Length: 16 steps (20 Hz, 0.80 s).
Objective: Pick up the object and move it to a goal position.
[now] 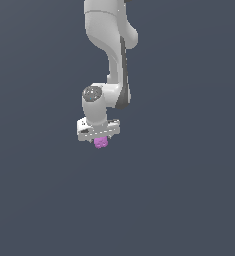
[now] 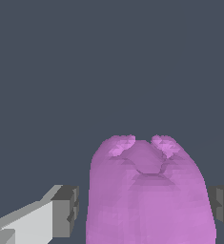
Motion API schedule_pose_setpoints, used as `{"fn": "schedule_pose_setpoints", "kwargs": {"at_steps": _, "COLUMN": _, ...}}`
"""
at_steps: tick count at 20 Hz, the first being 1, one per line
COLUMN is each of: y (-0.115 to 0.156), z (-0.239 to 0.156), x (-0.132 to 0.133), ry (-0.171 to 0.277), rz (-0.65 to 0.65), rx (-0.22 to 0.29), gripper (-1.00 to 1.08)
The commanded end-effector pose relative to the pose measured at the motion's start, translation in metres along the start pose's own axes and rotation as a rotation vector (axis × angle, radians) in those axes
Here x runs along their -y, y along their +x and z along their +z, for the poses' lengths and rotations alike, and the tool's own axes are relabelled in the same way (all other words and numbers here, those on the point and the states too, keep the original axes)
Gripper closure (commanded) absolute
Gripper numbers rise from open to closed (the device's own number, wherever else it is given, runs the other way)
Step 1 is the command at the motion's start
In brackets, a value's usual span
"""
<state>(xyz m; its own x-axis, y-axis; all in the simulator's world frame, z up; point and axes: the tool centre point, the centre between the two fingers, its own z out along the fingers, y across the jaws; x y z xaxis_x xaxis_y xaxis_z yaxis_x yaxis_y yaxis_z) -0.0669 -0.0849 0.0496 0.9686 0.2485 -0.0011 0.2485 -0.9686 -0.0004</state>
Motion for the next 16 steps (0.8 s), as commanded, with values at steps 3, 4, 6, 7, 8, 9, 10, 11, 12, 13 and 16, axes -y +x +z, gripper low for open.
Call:
{"fn": "schedule_pose_setpoints", "kwargs": {"at_steps": 3, "y": 0.0007, "z": 0.009, "x": -0.0005, "ry": 0.0, "rz": 0.0, "rx": -0.001, "gripper": -0.92}}
{"fn": "schedule_pose_setpoints", "kwargs": {"at_steps": 4, "y": 0.0008, "z": 0.0092, "x": -0.0003, "ry": 0.0, "rz": -0.001, "rx": -0.001, "gripper": -0.92}}
{"fn": "schedule_pose_setpoints", "kwargs": {"at_steps": 6, "y": 0.0008, "z": 0.0092, "x": -0.0003, "ry": 0.0, "rz": -0.001, "rx": -0.001, "gripper": 1.08}}
{"fn": "schedule_pose_setpoints", "kwargs": {"at_steps": 7, "y": 0.0008, "z": 0.0092, "x": -0.0003, "ry": 0.0, "rz": -0.001, "rx": -0.001, "gripper": 1.08}}
{"fn": "schedule_pose_setpoints", "kwargs": {"at_steps": 8, "y": 0.0008, "z": 0.0092, "x": -0.0003, "ry": 0.0, "rz": -0.001, "rx": -0.001, "gripper": 1.08}}
{"fn": "schedule_pose_setpoints", "kwargs": {"at_steps": 9, "y": 0.0008, "z": 0.0092, "x": -0.0003, "ry": 0.0, "rz": -0.001, "rx": -0.001, "gripper": 1.08}}
{"fn": "schedule_pose_setpoints", "kwargs": {"at_steps": 10, "y": 0.0008, "z": 0.0092, "x": -0.0003, "ry": 0.0, "rz": -0.001, "rx": -0.001, "gripper": 1.08}}
{"fn": "schedule_pose_setpoints", "kwargs": {"at_steps": 11, "y": 0.0008, "z": 0.0092, "x": -0.0003, "ry": 0.0, "rz": -0.001, "rx": -0.001, "gripper": 1.08}}
{"fn": "schedule_pose_setpoints", "kwargs": {"at_steps": 12, "y": 0.0008, "z": 0.0092, "x": -0.0003, "ry": 0.0, "rz": -0.001, "rx": -0.001, "gripper": 1.08}}
{"fn": "schedule_pose_setpoints", "kwargs": {"at_steps": 13, "y": 0.0008, "z": 0.0092, "x": -0.0003, "ry": 0.0, "rz": -0.001, "rx": -0.001, "gripper": 1.08}}
{"fn": "schedule_pose_setpoints", "kwargs": {"at_steps": 16, "y": 0.0006, "z": 0.0081, "x": -0.0008, "ry": -0.001, "rz": 0.0, "rx": -0.002, "gripper": 1.08}}
